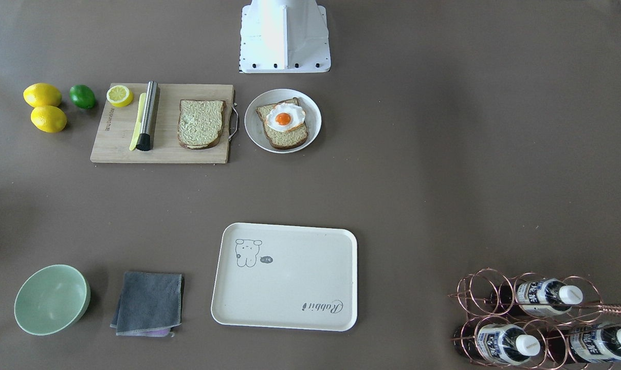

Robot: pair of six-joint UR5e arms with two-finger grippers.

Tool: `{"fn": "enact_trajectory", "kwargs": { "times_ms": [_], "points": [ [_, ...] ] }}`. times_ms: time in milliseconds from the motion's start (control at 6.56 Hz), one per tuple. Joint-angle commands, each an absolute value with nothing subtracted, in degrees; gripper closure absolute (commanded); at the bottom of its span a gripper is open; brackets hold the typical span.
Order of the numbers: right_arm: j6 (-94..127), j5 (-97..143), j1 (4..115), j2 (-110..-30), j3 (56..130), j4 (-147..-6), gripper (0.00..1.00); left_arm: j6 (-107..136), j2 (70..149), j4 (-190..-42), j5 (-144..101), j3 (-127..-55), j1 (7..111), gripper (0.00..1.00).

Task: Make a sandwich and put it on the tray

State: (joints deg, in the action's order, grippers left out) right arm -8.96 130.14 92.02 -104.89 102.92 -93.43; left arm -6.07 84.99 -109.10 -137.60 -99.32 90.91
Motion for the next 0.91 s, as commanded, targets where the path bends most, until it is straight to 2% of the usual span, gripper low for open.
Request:
{"fn": "enact_trajectory", "kwargs": {
  "times_ms": [0, 762],
  "points": [
    [-9.0, 130.2, 92.0, -104.9, 102.9, -93.4, 0.00, -5.9, 85.1, -109.1, -137.4, -99.3, 90.9, 0.02],
    [-8.9, 134.6, 91.9, -104.2, 105.4, -92.9, 0.00, -6.1, 86.7, -109.9, -137.5, -99.7, 89.0, 0.02]
  ]
}}
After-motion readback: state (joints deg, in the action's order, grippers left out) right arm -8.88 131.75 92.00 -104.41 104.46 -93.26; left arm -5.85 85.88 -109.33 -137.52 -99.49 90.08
